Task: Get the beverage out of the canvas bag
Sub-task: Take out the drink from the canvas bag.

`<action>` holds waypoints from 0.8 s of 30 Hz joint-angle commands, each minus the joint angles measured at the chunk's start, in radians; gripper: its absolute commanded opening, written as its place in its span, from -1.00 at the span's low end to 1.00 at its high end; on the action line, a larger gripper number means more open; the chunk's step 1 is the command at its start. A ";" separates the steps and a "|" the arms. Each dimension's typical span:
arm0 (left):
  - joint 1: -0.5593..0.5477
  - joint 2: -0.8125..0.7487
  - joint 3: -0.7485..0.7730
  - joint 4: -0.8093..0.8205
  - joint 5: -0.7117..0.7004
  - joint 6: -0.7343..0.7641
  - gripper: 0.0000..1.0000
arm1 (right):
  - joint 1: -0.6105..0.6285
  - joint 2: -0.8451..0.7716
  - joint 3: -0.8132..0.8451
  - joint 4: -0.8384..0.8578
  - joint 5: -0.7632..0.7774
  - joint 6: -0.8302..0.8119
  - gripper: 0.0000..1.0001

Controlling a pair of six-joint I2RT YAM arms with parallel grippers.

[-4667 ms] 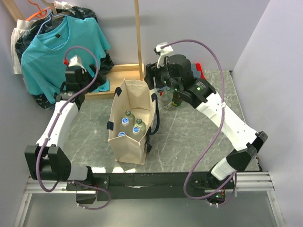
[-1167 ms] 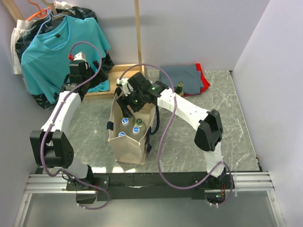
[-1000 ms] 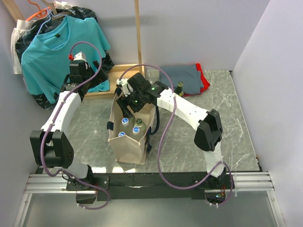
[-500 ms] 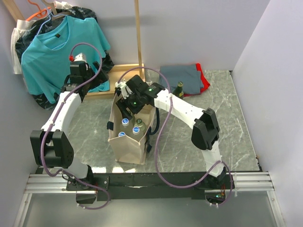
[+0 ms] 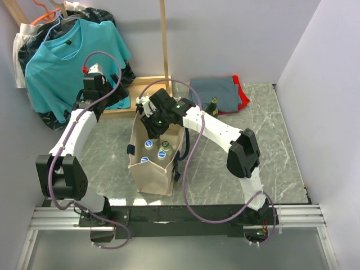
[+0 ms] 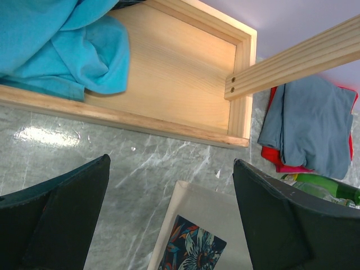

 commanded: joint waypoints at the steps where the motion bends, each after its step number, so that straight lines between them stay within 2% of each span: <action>1: -0.003 -0.026 -0.008 0.026 -0.004 0.001 0.93 | 0.011 0.013 0.020 -0.022 -0.051 -0.003 -0.52; 3: -0.003 -0.026 -0.010 0.023 -0.003 0.001 0.93 | 0.011 0.007 0.017 -0.017 -0.038 0.002 -0.85; 5: -0.005 -0.028 -0.011 0.023 -0.001 0.001 0.93 | 0.011 0.003 0.022 -0.014 -0.029 0.002 -0.87; 6: -0.004 -0.028 -0.011 0.023 -0.003 -0.001 0.93 | 0.011 0.003 0.025 -0.016 -0.022 0.003 -0.98; 7: -0.003 -0.029 -0.011 0.023 -0.003 0.001 0.93 | 0.011 0.001 0.028 -0.016 -0.008 0.005 -1.00; 24: -0.003 -0.063 -0.039 0.027 0.007 0.005 0.93 | 0.011 -0.065 0.089 0.023 0.156 0.029 -1.00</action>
